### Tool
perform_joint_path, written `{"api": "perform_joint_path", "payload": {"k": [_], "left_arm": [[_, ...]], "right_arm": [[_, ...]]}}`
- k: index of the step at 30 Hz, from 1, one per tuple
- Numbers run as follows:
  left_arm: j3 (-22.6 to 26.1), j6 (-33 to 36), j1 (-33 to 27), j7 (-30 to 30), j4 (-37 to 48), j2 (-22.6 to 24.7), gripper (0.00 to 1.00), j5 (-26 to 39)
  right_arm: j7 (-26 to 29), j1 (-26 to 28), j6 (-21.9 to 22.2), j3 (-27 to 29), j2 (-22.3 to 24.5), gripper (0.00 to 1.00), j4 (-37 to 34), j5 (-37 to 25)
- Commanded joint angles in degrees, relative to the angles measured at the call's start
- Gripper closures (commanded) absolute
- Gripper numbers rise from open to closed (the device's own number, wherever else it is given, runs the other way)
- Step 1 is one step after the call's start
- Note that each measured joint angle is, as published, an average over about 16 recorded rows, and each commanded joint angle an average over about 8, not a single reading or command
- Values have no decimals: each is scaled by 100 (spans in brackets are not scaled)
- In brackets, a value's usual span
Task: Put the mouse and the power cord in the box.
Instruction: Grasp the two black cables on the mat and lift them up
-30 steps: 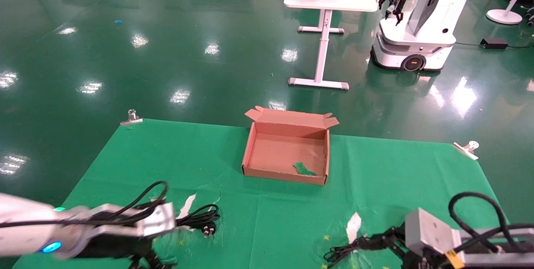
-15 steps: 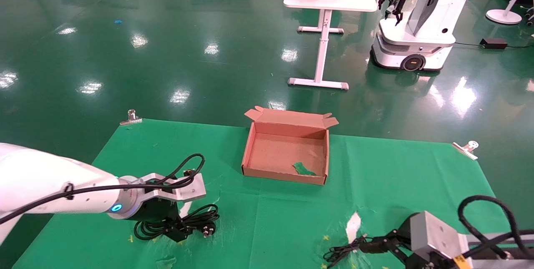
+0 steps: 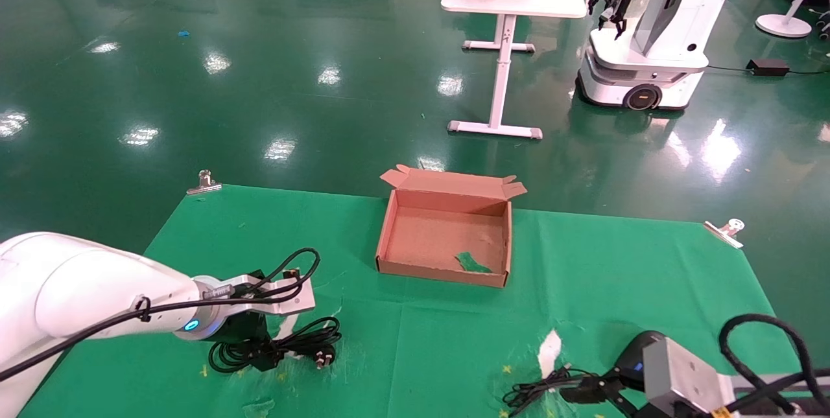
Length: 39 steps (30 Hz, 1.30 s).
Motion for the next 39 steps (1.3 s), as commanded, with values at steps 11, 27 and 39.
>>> {"api": "perform_joint_path", "payload": {"k": [11, 27, 39], "left_arm": [[1, -40, -35, 79, 114, 36, 0, -16], [0, -47, -41, 97, 140, 43, 0, -23], [0, -53, -41, 100, 145, 45, 31, -24]], "right_arm": [[381, 1091, -597, -851, -587, 0, -65, -1929], [-1210, 2444, 3, -2103, -2987, 0, -2760, -4364], [-1905, 2807, 638, -2205, -3842, 22, -4510, -4599]]}}
